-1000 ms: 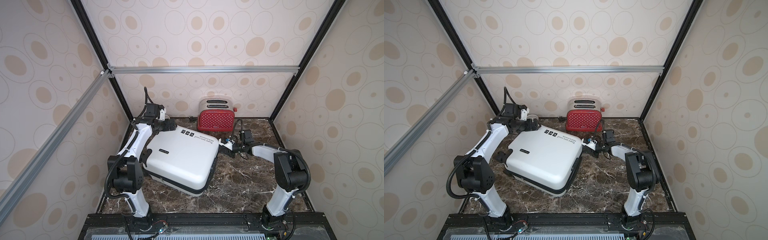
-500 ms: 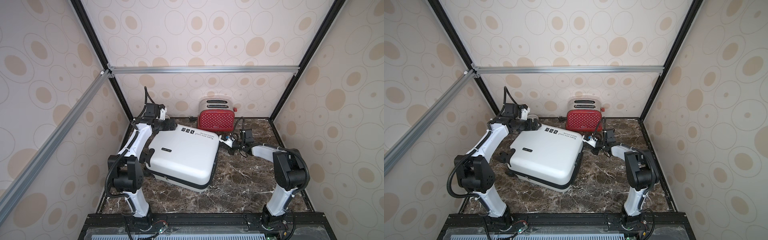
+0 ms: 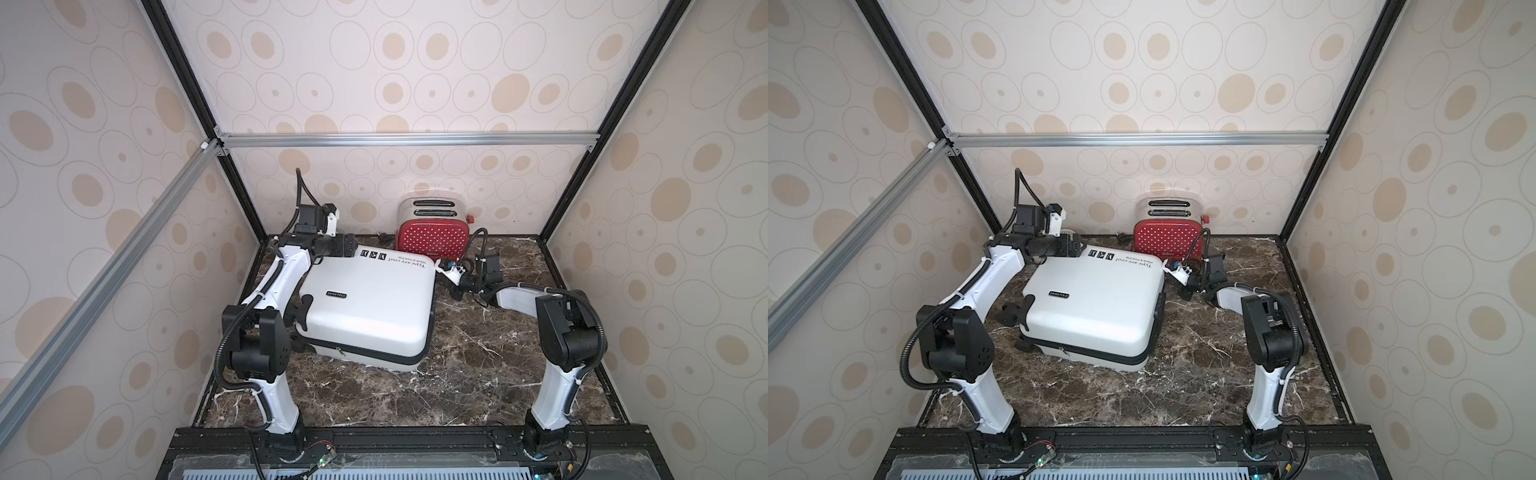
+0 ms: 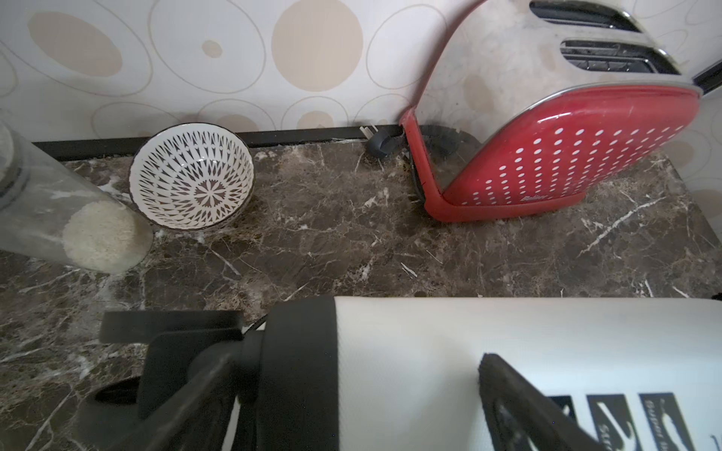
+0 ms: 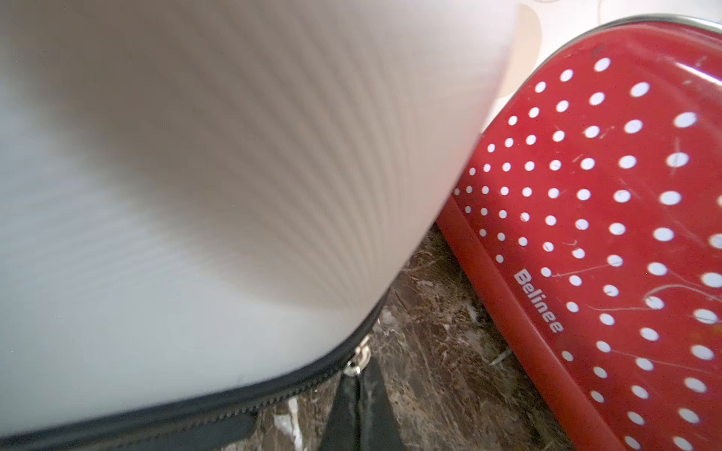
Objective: Open the suitcase zippers
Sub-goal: Unzip the zipper on the suitcase, then adjust the suitcase at the center of the board.
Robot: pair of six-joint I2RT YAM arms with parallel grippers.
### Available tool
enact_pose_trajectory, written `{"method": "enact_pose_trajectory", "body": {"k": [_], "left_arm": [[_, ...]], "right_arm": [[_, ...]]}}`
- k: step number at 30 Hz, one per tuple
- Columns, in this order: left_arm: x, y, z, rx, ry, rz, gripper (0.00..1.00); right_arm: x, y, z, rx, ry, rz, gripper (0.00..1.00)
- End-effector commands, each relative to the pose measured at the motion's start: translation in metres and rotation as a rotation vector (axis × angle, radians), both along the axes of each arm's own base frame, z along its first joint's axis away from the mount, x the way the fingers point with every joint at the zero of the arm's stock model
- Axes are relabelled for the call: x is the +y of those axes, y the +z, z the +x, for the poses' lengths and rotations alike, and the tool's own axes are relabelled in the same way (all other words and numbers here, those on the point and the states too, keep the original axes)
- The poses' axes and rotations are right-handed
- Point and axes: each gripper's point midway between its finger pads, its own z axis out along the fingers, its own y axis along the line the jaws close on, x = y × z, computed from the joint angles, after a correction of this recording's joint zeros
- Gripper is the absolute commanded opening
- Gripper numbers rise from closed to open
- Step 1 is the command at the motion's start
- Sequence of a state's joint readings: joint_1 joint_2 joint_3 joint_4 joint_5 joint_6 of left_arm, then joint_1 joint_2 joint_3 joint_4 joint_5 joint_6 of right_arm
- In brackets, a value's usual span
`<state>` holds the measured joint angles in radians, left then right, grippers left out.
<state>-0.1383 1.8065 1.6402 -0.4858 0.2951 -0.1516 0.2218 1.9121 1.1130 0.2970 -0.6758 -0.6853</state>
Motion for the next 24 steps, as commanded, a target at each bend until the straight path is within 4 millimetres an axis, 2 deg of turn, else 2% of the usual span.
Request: {"method": "enact_pose_trajectory", "body": {"k": [1,7,13,14,16,18,20,24], "left_arm": [[-0.053,-0.007,-0.044,0.078,-0.162,-0.070,0.95],[-0.052,0.005,-0.050,0.026,-0.155,-0.089,0.96],[-0.045,0.024,-0.057,-0.087,-0.126,-0.093,0.95],[-0.043,0.029,-0.059,-0.114,-0.121,-0.087,0.95],[-0.040,0.038,-0.065,-0.164,-0.118,-0.084,0.95],[-0.039,0.052,-0.075,-0.235,-0.131,-0.099,0.94],[-0.040,0.060,-0.088,-0.296,-0.145,-0.118,0.93],[-0.044,0.067,-0.122,-0.338,-0.197,-0.167,0.92]], "right_arm": [[-0.003,0.029,0.010,-0.123,-0.034,0.020,0.00],[-0.072,0.039,0.036,-0.096,-0.215,0.005,0.00],[-0.126,0.062,0.057,-0.102,-0.356,0.023,0.00],[-0.133,0.066,0.059,-0.101,-0.375,0.032,0.05],[-0.143,0.076,0.058,-0.096,-0.412,0.059,0.28],[-0.147,0.086,0.051,-0.101,-0.436,0.074,0.46],[-0.149,0.096,0.042,-0.106,-0.473,0.102,0.54],[-0.154,0.125,0.018,-0.022,-0.567,0.214,0.58]]}}
